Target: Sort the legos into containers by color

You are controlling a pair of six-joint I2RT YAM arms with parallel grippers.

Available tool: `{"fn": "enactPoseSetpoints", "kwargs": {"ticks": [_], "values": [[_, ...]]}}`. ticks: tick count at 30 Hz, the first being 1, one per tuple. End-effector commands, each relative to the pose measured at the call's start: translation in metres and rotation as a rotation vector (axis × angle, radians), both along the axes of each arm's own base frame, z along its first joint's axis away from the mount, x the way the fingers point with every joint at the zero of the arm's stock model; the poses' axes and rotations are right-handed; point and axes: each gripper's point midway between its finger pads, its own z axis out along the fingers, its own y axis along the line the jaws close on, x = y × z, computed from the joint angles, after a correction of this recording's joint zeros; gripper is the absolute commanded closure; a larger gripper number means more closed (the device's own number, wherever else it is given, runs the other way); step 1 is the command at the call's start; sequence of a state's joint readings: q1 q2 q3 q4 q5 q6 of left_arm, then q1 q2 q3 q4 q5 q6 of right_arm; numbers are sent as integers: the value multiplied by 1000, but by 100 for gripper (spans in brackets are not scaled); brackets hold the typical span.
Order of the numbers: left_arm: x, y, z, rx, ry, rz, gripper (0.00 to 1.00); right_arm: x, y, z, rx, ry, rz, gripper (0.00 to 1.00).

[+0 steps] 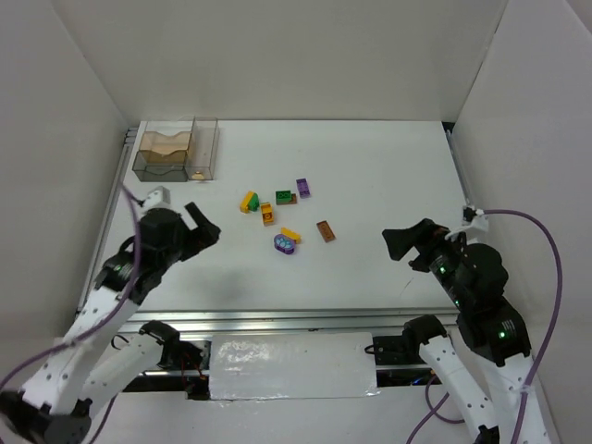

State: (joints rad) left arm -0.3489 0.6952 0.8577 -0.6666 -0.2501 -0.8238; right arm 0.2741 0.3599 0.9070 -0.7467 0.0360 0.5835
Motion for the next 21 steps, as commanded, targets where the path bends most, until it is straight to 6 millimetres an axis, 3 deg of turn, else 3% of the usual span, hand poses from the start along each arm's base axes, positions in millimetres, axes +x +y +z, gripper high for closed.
{"fn": "enactPoseSetpoints", "kwargs": {"ticks": [1,2,3,4,5,7,8,9,14,15,16,18,19,20,21], "values": [[13,-68,-42,-167,133,-94,2,2,23,-10,20,30,124,0],[16,-78,-45,-149,131,-83,2,4,27,-14,21,42,140,0],[5,-102,-53,-136,172,-103,1,2,32,-16,28,49,171,0],[10,-104,-74,-49,226,-48,1,1,34,-17,28,54,184,0],[15,-115,-67,-47,234,-35,0,1,36,-20,27,64,194,0],[10,-128,-97,40,351,23,1,-1,39,-23,31,73,215,0],[19,-135,-87,37,331,53,0,-2,40,-23,32,67,222,0],[21,-142,-102,61,365,79,0,-3,41,-25,35,71,230,0],[41,-177,-106,30,365,96,0,-11,43,-26,35,68,252,0],[44,-179,-119,56,389,120,0,-12,43,-28,32,76,256,0],[53,-187,-111,43,376,128,0,-14,43,-28,32,77,260,0],[55,-184,-119,101,409,174,0,-17,44,-29,33,77,270,0],[57,-185,-133,147,436,192,0,-18,45,-29,35,76,277,0],[63,-189,-126,152,434,201,1,-19,45,-31,37,74,281,0],[66,-190,-134,172,446,213,0,-20,46,-31,41,70,287,0]]}}
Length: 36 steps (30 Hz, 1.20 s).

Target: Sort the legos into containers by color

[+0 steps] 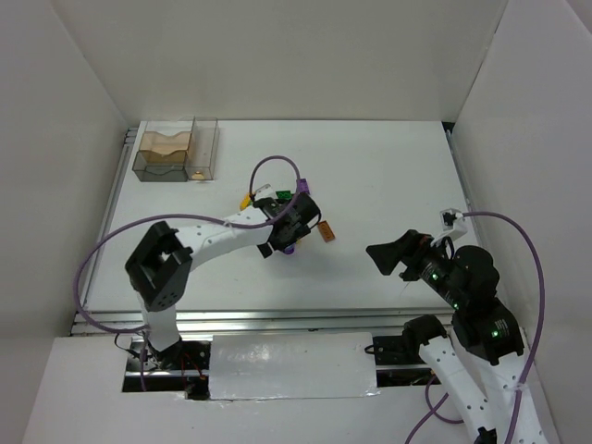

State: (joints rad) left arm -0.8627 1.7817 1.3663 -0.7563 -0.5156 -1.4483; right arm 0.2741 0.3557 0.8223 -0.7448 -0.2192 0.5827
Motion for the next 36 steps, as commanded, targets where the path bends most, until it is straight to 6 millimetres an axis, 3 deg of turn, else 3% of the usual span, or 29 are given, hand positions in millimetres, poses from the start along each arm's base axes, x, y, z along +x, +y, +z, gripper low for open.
{"fn": "enactPoseSetpoints", "kwargs": {"ticks": [1,8,12,17,27,36], "values": [[11,3,-1,70,1,81,1,-5,5,0,12,-26,41,0],[15,16,-21,121,36,139,0,-7,6,-6,3,-10,49,0],[25,11,-38,104,60,110,1,-8,6,-8,6,-16,50,0],[35,0,-34,83,38,95,1,-8,9,-15,4,-4,73,0],[34,-3,-35,55,47,127,0,-2,15,-27,0,27,101,0],[35,-9,-56,92,104,131,1,0,15,-32,-14,35,103,1]]}}
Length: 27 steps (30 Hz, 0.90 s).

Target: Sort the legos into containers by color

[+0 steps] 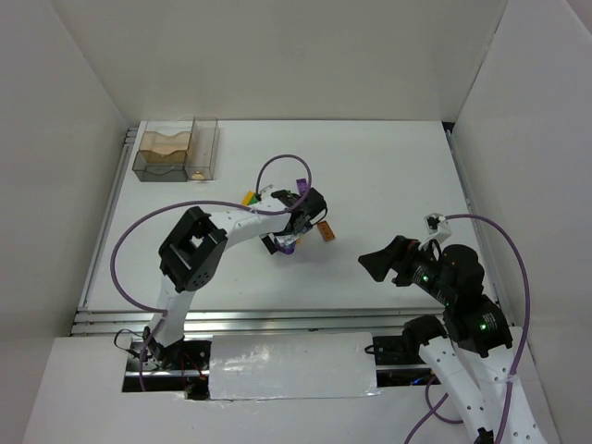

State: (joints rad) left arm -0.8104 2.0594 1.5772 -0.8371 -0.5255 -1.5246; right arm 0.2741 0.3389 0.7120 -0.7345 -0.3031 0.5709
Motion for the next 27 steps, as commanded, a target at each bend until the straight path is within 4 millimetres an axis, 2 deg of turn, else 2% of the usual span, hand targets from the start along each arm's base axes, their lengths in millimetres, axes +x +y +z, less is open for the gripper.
{"fn": "enactPoseSetpoints", "kwargs": {"ticks": [1,6,8,10,11,12,14,15,16,17,18,19,21,22,23,25,26,27], "values": [[-1,-4,-9,9,23,9,0,4,3,7,-4,-46,20,1],[-2,-7,-14,-5,28,-8,1,4,2,4,-6,-42,19,0],[-5,-4,-20,-8,24,-13,8,5,3,4,-3,-42,19,1],[-10,3,-21,-1,23,-15,29,5,4,2,2,-36,25,1],[-11,4,-21,-3,18,-20,45,5,5,1,4,-35,26,0],[-11,4,-14,-18,2,-19,74,6,6,1,11,-36,33,1],[-17,11,-14,-15,-5,-27,86,6,9,-4,19,-22,41,0],[-18,10,-4,-45,-34,-40,95,7,12,-4,30,-27,53,0],[-15,9,2,-63,-59,-63,100,7,13,-5,38,-25,62,0],[-17,3,9,-73,-65,-153,100,9,16,-10,48,-24,70,0],[-20,1,24,-103,-95,-188,100,10,18,-12,57,-19,73,0],[-15,-11,37,-150,-147,-231,100,11,19,-18,68,-3,71,0],[-27,-28,66,-198,-215,-428,100,15,20,-17,84,-17,64,0],[-24,-42,83,-214,-289,-552,100,16,20,-20,97,-5,52,0],[-39,-60,104,-287,-321,-666,100,18,21,-15,108,-23,51,0],[-58,-72,113,-289,-366,-882,100,20,23,-13,125,-18,52,0],[-70,-86,126,-327,-416,-976,100,21,24,-11,129,-24,53,0],[-91,-93,130,-373,-423,-1097,100,24,23,-11,130,-12,43,0]]}}
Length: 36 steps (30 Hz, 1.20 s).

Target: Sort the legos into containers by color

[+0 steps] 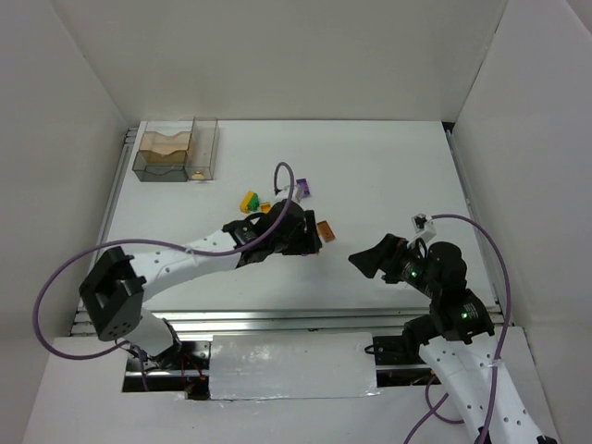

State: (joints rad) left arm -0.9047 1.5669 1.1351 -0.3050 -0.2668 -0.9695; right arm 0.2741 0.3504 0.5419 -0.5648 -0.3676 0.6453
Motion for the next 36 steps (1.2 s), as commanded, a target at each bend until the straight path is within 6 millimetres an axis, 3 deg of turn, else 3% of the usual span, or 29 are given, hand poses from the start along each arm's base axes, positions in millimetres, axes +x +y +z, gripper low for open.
{"fn": "enactPoseSetpoints", "kwargs": {"ticks": [1,2,5,8,12,13,15,21,27,32,36], "values": [[-39,-47,42,-113,-219,-479,100,12,6,28,63,-68,-5,0],[-55,-54,50,-103,-296,-600,100,14,6,31,67,-70,-9,0],[-95,-60,36,-30,-356,-802,100,18,11,38,93,-58,-1,0],[-113,-59,21,44,-405,-874,100,20,17,35,106,-11,22,0],[-115,-62,29,-3,-474,-881,100,19,12,27,70,33,-4,10],[-116,-65,41,-36,-519,-883,100,17,10,22,45,54,-15,14],[-118,-64,46,-48,-552,-883,100,13,12,13,28,76,8,15],[-118,-69,67,-47,-647,-915,100,-21,49,3,141,156,250,16],[-116,-70,82,-48,-717,-925,100,-31,70,3,165,167,318,16],[-107,-72,82,1,-716,-913,100,-35,87,2,137,182,363,20],[-105,-69,89,1,-740,-897,100,-28,90,-11,76,199,314,39]]}}
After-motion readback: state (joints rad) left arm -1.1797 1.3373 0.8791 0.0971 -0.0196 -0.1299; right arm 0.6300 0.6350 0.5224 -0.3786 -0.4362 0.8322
